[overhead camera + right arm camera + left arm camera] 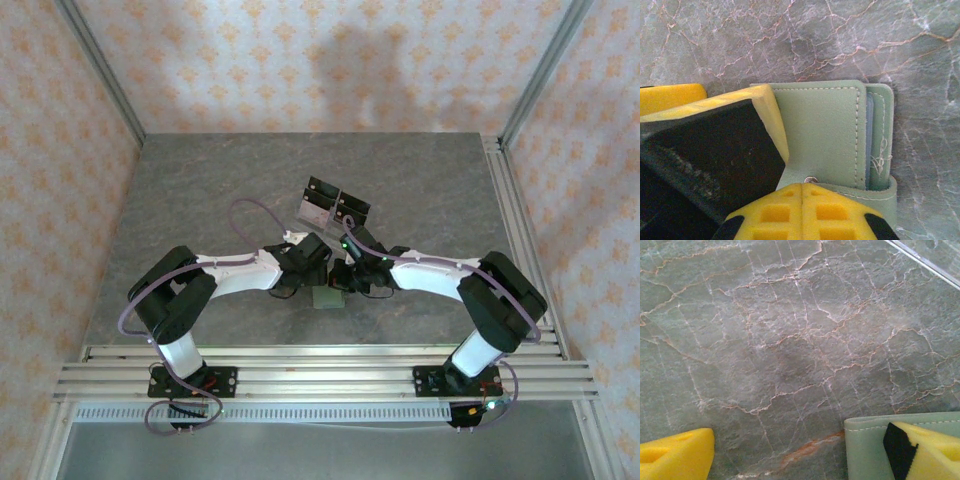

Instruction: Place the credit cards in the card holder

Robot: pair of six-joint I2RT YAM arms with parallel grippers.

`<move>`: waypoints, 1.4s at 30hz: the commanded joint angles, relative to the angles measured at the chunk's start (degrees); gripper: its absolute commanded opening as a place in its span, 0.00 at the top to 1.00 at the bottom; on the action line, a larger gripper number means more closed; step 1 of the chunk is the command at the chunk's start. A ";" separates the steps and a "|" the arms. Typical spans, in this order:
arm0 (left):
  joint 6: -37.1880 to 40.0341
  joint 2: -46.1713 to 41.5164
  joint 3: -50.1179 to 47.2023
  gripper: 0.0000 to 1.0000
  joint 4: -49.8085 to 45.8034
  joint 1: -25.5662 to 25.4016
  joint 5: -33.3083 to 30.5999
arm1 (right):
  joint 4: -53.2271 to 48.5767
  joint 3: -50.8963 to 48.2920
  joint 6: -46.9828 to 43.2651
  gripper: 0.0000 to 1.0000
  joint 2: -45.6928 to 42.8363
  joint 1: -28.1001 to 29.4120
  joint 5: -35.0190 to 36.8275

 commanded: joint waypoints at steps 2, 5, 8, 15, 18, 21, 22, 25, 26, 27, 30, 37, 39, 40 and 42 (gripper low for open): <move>-0.41 2.89 -1.56 0.11 0.41 -1.35 5.91 | 1.26 2.29 0.11 1.00 0.42 0.28 0.35; -0.48 2.98 -1.54 0.11 0.44 -1.38 6.01 | 1.88 2.28 0.21 1.00 1.21 0.28 0.21; -0.50 3.11 -1.52 0.11 0.60 -1.40 6.18 | 2.58 2.37 0.17 1.00 2.47 0.27 0.09; -0.45 3.20 -1.53 0.11 0.60 -1.45 6.51 | 3.58 2.30 0.04 1.00 5.52 0.11 0.43; -0.50 3.12 -1.68 0.11 0.71 -1.46 6.62 | 3.52 1.72 -0.08 1.00 6.48 0.11 0.78; -0.59 2.95 -1.78 0.11 0.61 -1.48 6.71 | 3.30 1.12 -0.13 1.00 7.34 0.11 0.54; -0.68 2.72 -1.79 0.11 0.51 -1.48 6.73 | 3.44 0.83 -0.08 1.00 7.33 0.11 0.51; -0.86 1.18 -1.88 0.11 -0.06 -1.44 5.96 | 3.06 -0.36 0.08 1.00 6.60 0.11 0.69; -0.85 0.53 -1.77 0.11 -0.35 -1.45 5.67 | 2.92 -0.68 0.05 1.00 6.43 0.17 0.74; -0.86 -0.01 -1.55 0.11 -0.68 -1.44 5.50 | 2.64 -0.82 0.05 1.00 6.28 0.11 0.74; -0.94 -2.23 -0.67 0.10 -1.94 -1.44 4.68 | 2.32 -1.49 0.06 1.00 6.08 0.11 0.70; -0.27 -6.92 0.07 0.06 -5.02 -0.71 2.00 | 2.18 -2.89 0.59 1.00 5.59 0.02 0.45; 0.21 -7.33 -0.51 0.06 -4.53 -0.10 2.69 | 2.21 -2.99 0.68 1.00 5.55 0.01 0.35; 0.54 -7.27 -0.77 0.06 -4.20 0.14 3.05 | 2.19 -2.91 0.77 1.00 5.57 0.02 0.34; 1.13 -7.04 -1.22 0.06 -3.43 0.56 3.96 | 2.19 -2.85 0.92 1.00 5.42 0.03 0.34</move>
